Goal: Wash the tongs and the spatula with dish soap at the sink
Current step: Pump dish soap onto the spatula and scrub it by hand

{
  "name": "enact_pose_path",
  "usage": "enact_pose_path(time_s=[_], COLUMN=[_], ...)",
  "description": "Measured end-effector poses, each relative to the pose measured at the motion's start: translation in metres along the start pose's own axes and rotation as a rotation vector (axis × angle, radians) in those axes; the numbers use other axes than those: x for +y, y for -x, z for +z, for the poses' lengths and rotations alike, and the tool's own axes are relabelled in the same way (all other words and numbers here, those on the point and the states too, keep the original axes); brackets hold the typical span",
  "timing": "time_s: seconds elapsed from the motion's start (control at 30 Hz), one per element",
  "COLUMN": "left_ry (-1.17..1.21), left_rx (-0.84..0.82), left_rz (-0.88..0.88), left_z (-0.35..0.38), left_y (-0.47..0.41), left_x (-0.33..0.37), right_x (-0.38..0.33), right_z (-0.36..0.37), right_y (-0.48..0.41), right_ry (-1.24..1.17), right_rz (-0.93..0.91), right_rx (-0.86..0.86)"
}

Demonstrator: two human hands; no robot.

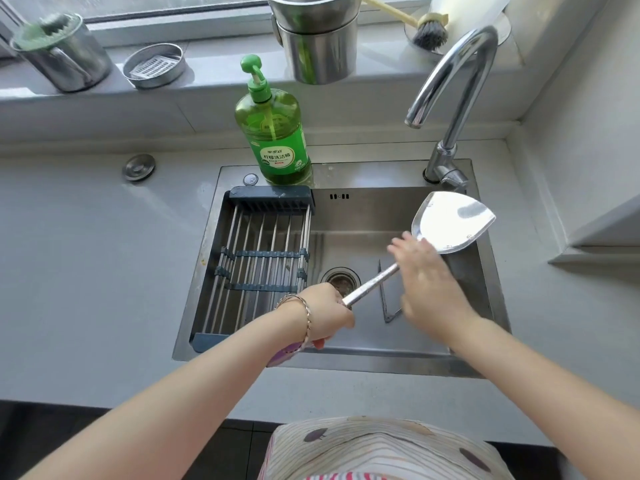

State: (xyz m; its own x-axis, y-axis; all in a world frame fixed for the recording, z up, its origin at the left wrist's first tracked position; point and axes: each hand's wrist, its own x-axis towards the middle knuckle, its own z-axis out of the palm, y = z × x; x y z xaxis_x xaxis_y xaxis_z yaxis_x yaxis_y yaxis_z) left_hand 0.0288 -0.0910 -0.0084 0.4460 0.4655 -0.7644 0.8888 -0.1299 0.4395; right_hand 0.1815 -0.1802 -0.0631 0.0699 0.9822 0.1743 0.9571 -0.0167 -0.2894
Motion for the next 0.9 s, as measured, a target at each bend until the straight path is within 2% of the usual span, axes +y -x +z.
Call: enact_pose_path(time_s=[0.1,0.13,0.23,0.27,0.37,0.4,0.5,0.53,0.63,0.67,0.77,0.8,0.9], left_ry=[0.085,0.135,0.432,0.508,0.602,0.616,0.667,0.663,0.589,0.574,0.550,0.533,0.433], left_rx=[-0.073,-0.112,-0.346,-0.414,-0.522,-0.544,-0.581,-0.578,-0.549,-0.540,-0.532,-0.521,-0.445], left_rz=[-0.025,-0.038,-0.074,-0.079,-0.084,-0.083,-0.084,-0.088,-0.094,-0.094,-0.103,-0.107,-0.107], left_z=[0.002,0.001,-0.001,-0.003,-0.005,-0.006,-0.008,-0.008,-0.006,-0.006,-0.010,-0.011,-0.012], left_y=[0.002,0.004,0.001,0.001,0.000,0.001,0.001,0.003,0.003,0.004,0.007,0.008,0.010], left_x=[0.002,0.004,0.000,-0.001,-0.007,-0.009,-0.011,-0.011,-0.011,-0.011,-0.009,-0.007,-0.003], right_x=[-0.025,-0.026,-0.012,-0.014,-0.030,-0.024,-0.004,-0.007,-0.028,-0.023,-0.005,-0.008,-0.031], right_z=[0.009,0.011,0.005,0.004,0.010,0.008,-0.005,-0.006,-0.002,-0.003,-0.013,-0.015,-0.006], right_y=[0.014,0.016,0.005,0.005,0.013,0.012,0.003,0.003,0.013,0.011,-0.002,-0.002,0.010], right_ry=[-0.020,-0.010,-0.029,-0.047,-0.104,-0.096,-0.163,-0.202,-0.211,-0.209,-0.246,-0.241,-0.163], right_rz=[-0.297,-0.337,-0.103,-0.081,-0.297,-0.302,-0.101,-0.113,-0.349,-0.346,-0.086,-0.090,-0.324], right_rx=[-0.051,-0.059,0.037,0.049,-0.003,-0.021,0.024,0.006,-0.067,-0.074,0.024,0.025,-0.033])
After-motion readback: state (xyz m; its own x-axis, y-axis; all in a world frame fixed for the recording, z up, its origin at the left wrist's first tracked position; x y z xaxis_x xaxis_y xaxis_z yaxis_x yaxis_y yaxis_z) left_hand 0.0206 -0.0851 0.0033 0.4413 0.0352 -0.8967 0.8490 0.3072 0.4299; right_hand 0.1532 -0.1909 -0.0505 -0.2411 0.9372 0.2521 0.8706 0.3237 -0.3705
